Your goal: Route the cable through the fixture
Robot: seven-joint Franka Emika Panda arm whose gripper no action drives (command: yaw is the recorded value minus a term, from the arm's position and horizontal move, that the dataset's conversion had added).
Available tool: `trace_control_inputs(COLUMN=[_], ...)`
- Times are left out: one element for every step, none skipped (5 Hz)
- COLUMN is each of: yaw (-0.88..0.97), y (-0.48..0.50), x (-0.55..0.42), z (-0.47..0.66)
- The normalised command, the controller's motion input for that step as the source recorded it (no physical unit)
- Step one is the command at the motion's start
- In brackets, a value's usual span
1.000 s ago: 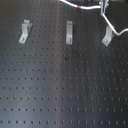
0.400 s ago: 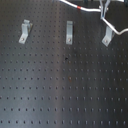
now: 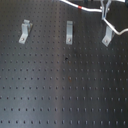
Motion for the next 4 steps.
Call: trace_control_inputs(yaw=[0.00,0.00,0.01,0.19], y=[-0.323,-0.320,-0.207,0.090], x=[-0.082,-0.221,-0.194,0.020], z=[0.30,0.16,0.06,-0.10])
